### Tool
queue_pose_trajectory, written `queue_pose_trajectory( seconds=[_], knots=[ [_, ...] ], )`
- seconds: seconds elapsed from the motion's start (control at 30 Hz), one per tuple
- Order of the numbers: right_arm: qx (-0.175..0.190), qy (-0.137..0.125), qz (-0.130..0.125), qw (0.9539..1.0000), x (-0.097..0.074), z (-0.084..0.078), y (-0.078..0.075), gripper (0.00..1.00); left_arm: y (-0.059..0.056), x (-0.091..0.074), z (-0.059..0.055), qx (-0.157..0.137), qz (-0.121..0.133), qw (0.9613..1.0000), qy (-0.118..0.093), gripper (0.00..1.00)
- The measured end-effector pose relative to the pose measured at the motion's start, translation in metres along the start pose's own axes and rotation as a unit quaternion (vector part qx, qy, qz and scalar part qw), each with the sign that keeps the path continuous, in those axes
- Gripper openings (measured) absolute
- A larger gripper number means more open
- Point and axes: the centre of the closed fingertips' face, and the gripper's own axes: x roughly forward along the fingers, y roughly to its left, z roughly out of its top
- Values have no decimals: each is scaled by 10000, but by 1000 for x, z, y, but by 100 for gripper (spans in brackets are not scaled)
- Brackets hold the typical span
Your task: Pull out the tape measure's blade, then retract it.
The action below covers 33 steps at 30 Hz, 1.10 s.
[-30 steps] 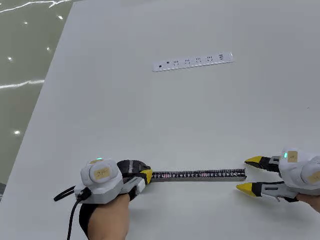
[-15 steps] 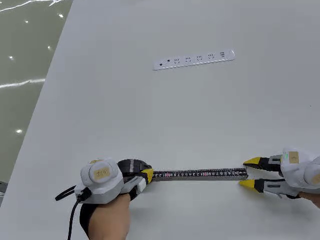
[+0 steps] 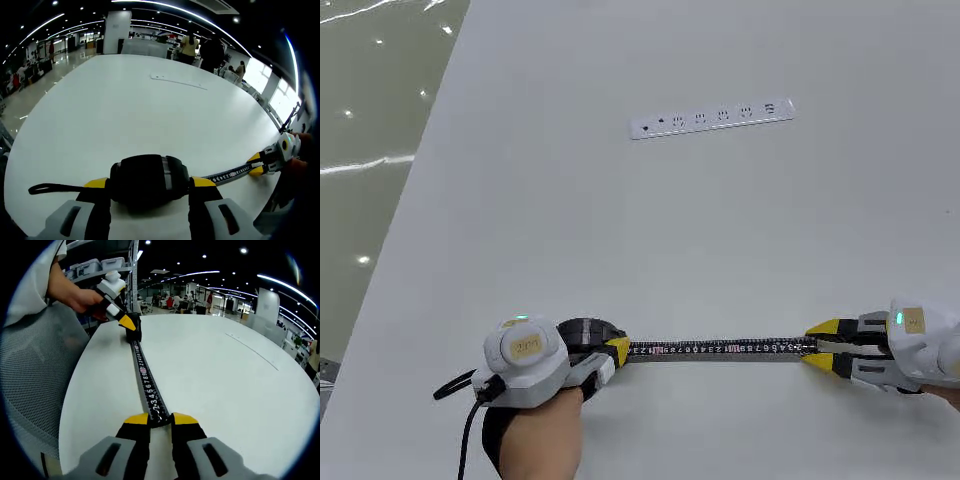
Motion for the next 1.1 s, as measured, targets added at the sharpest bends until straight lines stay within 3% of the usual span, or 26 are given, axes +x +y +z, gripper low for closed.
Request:
queue_pose_trajectory(
  seconds=[0.3,1.1],
  knots=[
    [-25,28,-32,10000,0,0,0,14,0,1,0,7,69,10000,30,61],
    [-113,164,-92,9998,2,3,3,14,1,3,-4,74,215,9978,616,59]
  ],
)
